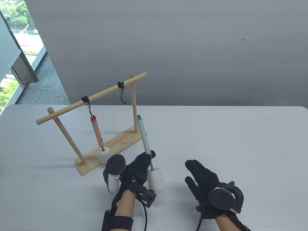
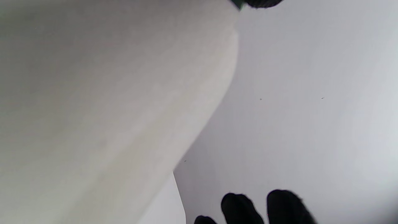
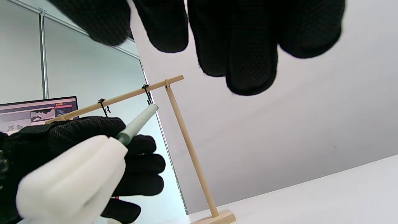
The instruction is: Hook cup brush handle onto s-hook
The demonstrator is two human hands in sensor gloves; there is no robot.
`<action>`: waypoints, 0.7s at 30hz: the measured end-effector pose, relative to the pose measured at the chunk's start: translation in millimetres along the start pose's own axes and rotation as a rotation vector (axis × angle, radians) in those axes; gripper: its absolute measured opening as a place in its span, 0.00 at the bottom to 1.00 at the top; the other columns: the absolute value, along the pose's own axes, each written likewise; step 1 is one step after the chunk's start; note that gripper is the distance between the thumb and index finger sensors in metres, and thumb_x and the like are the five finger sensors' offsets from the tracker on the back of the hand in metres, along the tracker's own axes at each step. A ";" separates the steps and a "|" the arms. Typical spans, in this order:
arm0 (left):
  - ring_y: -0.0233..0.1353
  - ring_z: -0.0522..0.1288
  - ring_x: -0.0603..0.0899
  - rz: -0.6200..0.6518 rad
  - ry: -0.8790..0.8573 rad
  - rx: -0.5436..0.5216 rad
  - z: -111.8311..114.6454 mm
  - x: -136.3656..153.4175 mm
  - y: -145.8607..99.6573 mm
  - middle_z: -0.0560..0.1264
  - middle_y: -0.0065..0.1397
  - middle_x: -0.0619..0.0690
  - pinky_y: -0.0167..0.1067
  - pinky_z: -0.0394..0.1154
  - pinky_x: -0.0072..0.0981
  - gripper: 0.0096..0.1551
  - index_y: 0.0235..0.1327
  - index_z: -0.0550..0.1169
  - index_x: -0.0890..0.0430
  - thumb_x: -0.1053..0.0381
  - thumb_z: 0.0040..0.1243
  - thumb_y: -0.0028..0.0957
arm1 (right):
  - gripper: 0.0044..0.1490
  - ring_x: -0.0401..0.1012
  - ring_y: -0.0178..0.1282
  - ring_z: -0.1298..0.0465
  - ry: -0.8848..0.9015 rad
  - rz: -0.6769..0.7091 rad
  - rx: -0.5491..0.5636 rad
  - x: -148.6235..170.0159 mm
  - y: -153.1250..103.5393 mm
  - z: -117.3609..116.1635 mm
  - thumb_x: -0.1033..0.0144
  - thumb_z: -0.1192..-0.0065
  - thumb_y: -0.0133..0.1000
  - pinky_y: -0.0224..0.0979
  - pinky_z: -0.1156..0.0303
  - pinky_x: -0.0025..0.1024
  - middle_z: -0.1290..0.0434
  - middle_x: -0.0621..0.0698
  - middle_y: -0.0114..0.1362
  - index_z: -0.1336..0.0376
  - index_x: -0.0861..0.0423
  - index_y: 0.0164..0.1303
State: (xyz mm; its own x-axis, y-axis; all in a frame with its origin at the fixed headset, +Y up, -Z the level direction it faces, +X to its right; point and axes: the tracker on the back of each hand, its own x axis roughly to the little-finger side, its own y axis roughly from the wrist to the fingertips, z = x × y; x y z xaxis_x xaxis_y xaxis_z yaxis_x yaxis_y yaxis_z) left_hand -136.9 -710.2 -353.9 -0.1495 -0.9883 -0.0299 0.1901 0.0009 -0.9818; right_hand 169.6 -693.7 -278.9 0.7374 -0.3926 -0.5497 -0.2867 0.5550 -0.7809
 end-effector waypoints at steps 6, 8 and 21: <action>0.81 0.61 0.70 0.047 -0.052 0.041 -18.4 -19.2 5.9 0.62 0.81 0.58 0.70 0.49 0.75 0.32 0.69 0.72 0.50 0.36 0.40 0.58 | 0.38 0.59 0.61 0.23 -0.022 0.033 -0.030 -5.0 1.9 -5.2 0.51 0.49 0.57 0.62 0.33 0.58 0.33 0.66 0.73 0.43 0.55 0.76; 0.81 0.61 0.70 0.058 -0.088 0.039 -22.5 -26.2 6.6 0.62 0.81 0.58 0.70 0.49 0.75 0.32 0.69 0.72 0.50 0.36 0.40 0.58 | 0.38 0.59 0.61 0.23 -0.026 0.043 -0.037 -6.2 2.1 -6.0 0.51 0.49 0.57 0.62 0.33 0.58 0.33 0.66 0.73 0.43 0.55 0.76; 0.82 0.59 0.71 0.049 -0.142 0.098 -29.8 -46.2 11.8 0.61 0.82 0.58 0.70 0.49 0.75 0.32 0.69 0.71 0.50 0.36 0.37 0.60 | 0.37 0.58 0.60 0.22 -0.027 0.043 -0.061 -6.5 3.0 -8.0 0.51 0.49 0.57 0.61 0.32 0.57 0.32 0.65 0.72 0.40 0.57 0.74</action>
State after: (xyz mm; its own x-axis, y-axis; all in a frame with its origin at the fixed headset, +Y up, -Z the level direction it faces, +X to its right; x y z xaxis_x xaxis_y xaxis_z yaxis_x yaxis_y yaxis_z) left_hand -156.7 -660.0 -369.7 -0.0003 -0.9990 -0.0436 0.2889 0.0417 -0.9565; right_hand 159.0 -695.4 -280.0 0.7395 -0.3489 -0.5757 -0.3548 0.5247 -0.7738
